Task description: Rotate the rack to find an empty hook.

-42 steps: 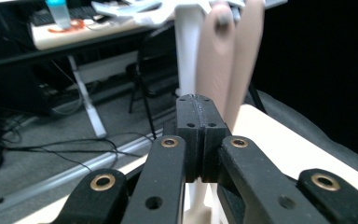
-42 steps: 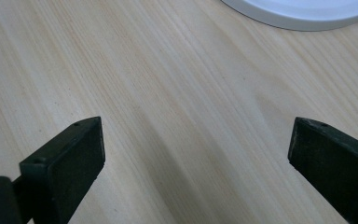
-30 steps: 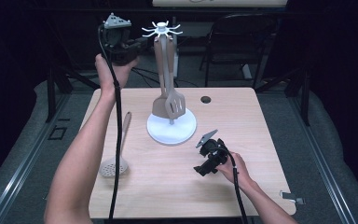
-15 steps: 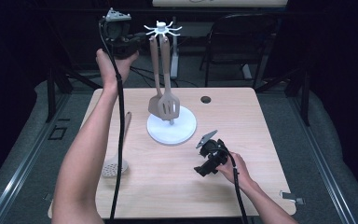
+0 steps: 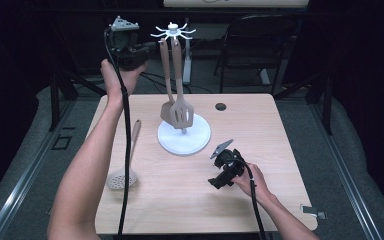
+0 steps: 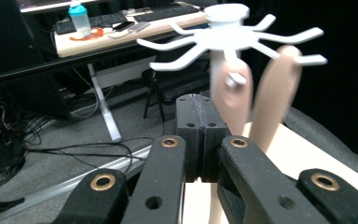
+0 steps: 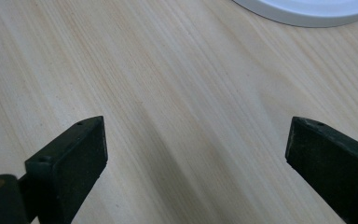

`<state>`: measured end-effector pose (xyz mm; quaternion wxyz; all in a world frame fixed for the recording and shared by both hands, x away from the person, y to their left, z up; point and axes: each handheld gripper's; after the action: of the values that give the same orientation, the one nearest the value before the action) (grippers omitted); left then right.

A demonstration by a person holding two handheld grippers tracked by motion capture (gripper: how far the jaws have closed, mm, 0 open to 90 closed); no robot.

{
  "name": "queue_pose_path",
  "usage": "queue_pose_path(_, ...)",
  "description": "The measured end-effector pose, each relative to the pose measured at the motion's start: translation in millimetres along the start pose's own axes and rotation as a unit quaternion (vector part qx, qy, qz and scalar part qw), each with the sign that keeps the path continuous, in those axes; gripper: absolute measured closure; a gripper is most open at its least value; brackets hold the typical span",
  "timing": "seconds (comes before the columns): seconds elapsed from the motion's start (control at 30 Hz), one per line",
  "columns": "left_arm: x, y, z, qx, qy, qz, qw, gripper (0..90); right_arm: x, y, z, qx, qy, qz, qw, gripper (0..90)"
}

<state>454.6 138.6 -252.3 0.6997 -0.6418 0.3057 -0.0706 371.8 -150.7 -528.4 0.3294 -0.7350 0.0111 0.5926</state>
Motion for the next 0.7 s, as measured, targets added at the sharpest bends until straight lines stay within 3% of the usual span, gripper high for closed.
queue_pose_path(0.17,-6.4,2.0,-10.6,0.018,0.016,0.001,0.9997,90.0,0.1,-0.2,0.3,0.0,0.004,0.003,1.0,5.3)
queue_pose_path(0.2,-7.9,0.7,-15.4,0.024,0.022,-0.002,0.9995,90.0,2.6,1.0,1.7,0.013,0.001,-0.013,0.9998,5.4)
queue_pose_path(0.37,-6.7,-4.4,-25.7,0.036,0.032,-0.003,0.9988,90.0,1.1,-0.2,1.2,0.003,0.002,0.001,1.0,5.4)
queue_pose_path(0.5,-2.5,-9.7,-27.4,0.039,0.023,-0.005,0.9989,90.0,2.0,0.1,1.5,0.005,0.0,-0.005,1.0,5.4)
queue_pose_path(0.7,2.4,-12.8,-20.2,0.022,0.012,-0.007,0.9996,90.0,2.2,0.5,1.8,0.007,0.001,-0.007,0.9999,5.5)
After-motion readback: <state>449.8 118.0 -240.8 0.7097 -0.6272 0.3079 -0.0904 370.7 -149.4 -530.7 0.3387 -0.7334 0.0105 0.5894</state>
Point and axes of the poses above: each handheld gripper's, and its own axes: x roughly forward along the jaws, y roughly out of its underside, z roughly to its left, and after that the axes turned 4 degrees about -x, right-handed
